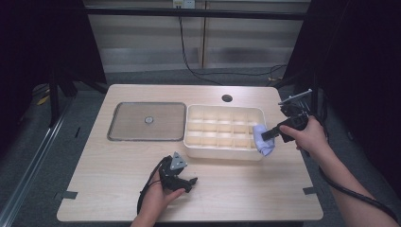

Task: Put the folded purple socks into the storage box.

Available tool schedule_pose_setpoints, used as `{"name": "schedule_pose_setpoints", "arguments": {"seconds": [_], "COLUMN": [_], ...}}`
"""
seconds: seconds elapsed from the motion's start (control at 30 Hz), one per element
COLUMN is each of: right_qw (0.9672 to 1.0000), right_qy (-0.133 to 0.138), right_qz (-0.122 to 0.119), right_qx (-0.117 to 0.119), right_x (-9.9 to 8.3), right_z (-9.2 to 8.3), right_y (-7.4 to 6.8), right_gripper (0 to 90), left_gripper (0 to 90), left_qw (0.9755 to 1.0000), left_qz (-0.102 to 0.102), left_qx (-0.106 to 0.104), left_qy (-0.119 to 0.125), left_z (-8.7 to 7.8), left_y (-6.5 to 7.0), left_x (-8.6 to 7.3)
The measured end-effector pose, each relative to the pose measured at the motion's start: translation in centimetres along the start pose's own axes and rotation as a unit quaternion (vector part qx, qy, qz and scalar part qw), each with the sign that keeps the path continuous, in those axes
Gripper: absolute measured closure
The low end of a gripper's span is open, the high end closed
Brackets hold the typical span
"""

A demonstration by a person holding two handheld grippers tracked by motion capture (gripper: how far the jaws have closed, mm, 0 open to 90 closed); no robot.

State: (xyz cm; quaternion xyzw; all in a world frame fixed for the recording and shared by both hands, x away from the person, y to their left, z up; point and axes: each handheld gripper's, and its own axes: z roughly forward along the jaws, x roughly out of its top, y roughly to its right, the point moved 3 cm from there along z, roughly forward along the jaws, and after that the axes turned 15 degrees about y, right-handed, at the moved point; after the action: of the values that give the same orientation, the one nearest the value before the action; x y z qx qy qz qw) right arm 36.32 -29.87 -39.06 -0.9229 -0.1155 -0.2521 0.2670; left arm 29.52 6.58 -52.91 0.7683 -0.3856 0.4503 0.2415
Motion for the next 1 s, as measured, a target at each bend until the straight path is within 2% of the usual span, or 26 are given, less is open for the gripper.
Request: {"name": "schedule_pose_setpoints", "arguments": {"seconds": [0.13, 0.33, 0.77, 1.0], "right_qw": [1.0, 0.9994, 0.9991, 0.9987], "right_qy": [0.002, 0.0, -0.012, -0.017], "right_qz": [0.001, -0.007, 0.01, 0.001], "right_qx": [-0.008, -0.032, -0.04, -0.047], "right_x": [0.3, 0.8, 0.9, 0.6], "right_z": [0.2, 0.6, 2.5, 3.2], "right_y": [0.4, 0.7, 2.3, 2.4], "right_gripper": [70.9, 70.8, 70.8, 70.8], "left_gripper": [16.4, 16.4, 16.4, 16.4], "left_qw": [1.0, 1.0, 1.0, 1.0], "left_qz": [-0.001, -0.001, 0.0, -0.001], "left_qx": [0.0, 0.0, 0.002, 0.002], "left_qy": [0.001, 0.001, 0.0, 0.001], "left_z": [0.0, 0.0, 0.0, 0.0], "left_y": [0.0, 0.0, 0.0, 0.0], "left_x": [0.0, 0.0, 0.0, 0.0]}}
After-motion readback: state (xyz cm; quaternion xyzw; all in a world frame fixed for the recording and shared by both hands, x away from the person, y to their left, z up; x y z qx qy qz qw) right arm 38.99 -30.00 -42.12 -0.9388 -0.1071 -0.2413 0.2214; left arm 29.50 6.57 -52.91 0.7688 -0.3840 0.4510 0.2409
